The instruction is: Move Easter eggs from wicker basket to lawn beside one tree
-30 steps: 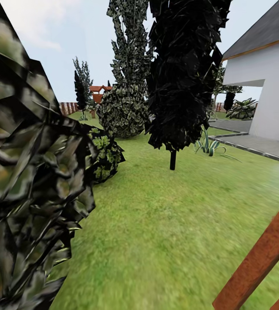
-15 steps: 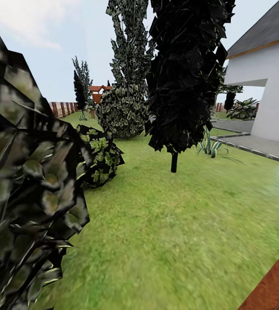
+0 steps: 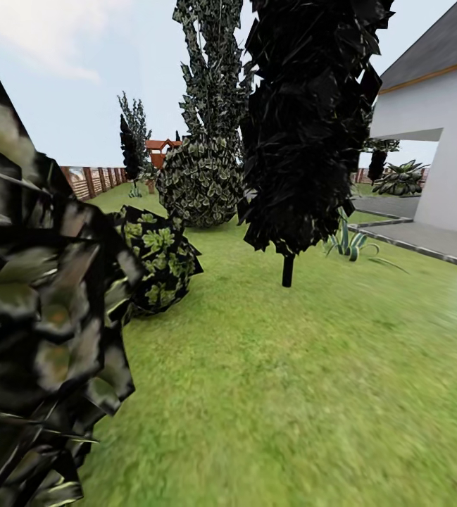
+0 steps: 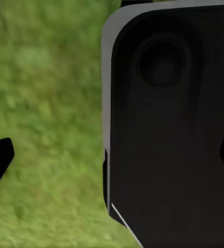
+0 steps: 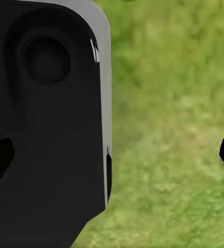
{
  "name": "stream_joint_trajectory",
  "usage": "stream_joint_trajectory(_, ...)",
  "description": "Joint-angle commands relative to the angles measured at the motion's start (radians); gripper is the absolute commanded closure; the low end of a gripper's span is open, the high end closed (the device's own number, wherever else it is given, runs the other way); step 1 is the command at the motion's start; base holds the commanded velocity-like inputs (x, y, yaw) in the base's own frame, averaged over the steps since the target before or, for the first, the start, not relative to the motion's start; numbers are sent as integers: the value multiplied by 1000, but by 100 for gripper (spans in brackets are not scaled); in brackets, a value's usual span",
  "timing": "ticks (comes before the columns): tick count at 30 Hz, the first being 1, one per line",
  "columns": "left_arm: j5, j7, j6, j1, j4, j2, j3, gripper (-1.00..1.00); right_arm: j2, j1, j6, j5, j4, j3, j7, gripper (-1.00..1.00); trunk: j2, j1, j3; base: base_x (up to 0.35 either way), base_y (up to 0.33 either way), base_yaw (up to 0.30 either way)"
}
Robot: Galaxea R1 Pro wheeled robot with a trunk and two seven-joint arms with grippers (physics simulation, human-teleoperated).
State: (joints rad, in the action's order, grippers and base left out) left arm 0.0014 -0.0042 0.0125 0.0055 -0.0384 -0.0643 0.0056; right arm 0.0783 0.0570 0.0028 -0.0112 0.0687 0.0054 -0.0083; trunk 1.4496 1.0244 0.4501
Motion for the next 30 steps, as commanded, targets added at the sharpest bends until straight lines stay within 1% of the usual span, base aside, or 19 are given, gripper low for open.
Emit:
stream_joint_trajectory(1, 0, 0, 1, 1, -2, 0, 1, -100, 0, 1, 0, -1, 2, 1, -1, -100, 0, 1, 1, 334, 0, 0)
stream_joint_trajectory(30, 0, 0, 1, 1, -3, 0, 1, -100, 0, 1, 1, 0, 2, 2, -1, -100, 0, 1, 1, 334, 0, 0)
